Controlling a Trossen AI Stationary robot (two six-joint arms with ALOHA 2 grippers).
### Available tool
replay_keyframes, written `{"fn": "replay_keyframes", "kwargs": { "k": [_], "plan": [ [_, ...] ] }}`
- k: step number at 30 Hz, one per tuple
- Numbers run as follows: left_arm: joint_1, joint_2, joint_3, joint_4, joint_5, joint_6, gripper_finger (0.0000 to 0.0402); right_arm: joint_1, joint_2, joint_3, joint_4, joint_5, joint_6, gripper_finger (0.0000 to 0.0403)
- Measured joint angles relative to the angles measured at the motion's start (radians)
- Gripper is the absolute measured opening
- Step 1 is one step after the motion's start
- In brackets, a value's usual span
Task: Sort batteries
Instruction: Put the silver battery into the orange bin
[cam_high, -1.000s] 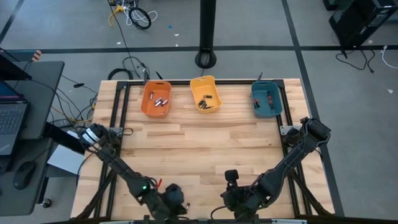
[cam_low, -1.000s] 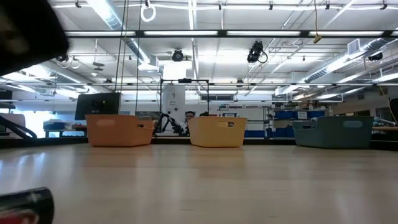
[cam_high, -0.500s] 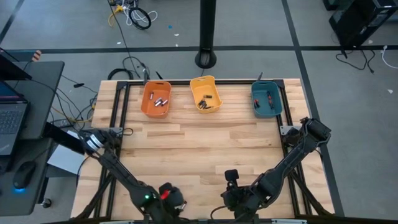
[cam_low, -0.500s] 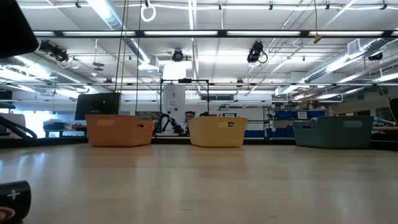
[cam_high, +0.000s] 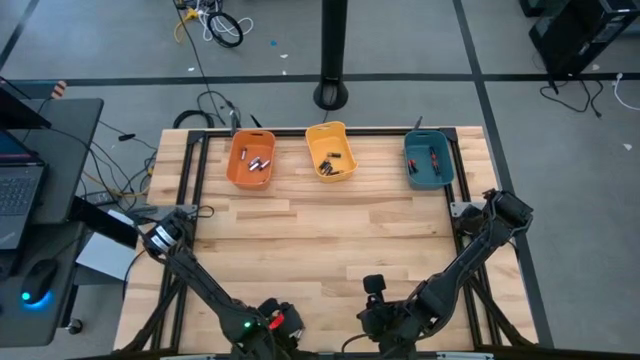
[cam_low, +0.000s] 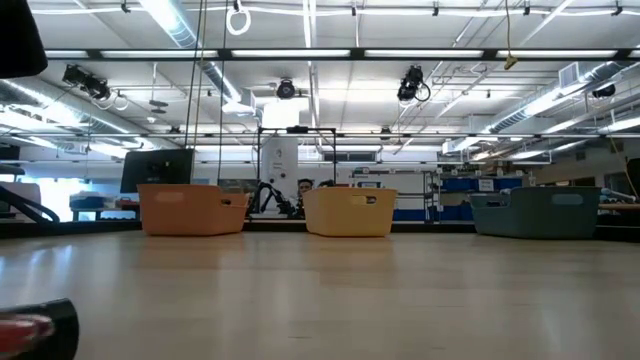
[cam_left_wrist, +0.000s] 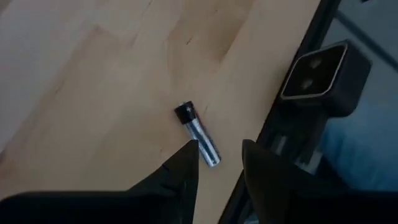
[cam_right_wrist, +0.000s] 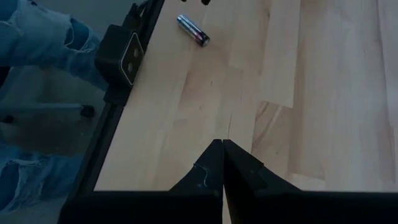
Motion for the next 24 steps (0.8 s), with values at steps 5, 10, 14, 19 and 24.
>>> {"fn": "replay_keyframes", "kwargs": {
  "k": [5, 10, 14, 19, 24],
  "plan": [
    [0.021, 0.001, 0.000, 0.037, -0.001, -0.006, 0.0132, 0.002, 0.000, 0.000, 0.000, 0.002, 0.000, 0.0011],
    [0.040, 0.001, 0.000, 0.039, -0.006, -0.006, 0.0132, 0.004, 0.000, 0.000, 0.000, 0.002, 0.000, 0.0012],
    [0.042, 0.001, -0.001, 0.076, -0.016, 0.003, 0.0132, 0.007, 0.000, 0.000, 0.002, 0.002, 0.000, 0.0012],
    [0.035, 0.001, -0.002, 0.134, 0.000, 0.125, 0.0132, 0.001, 0.035, -0.016, 0.129, -0.025, -0.034, 0.0012],
    [-0.006, 0.001, -0.006, 0.217, -0.015, 0.264, 0.0131, -0.022, 0.118, -0.046, 0.379, -0.139, -0.126, 0.0011]
  ]
}}
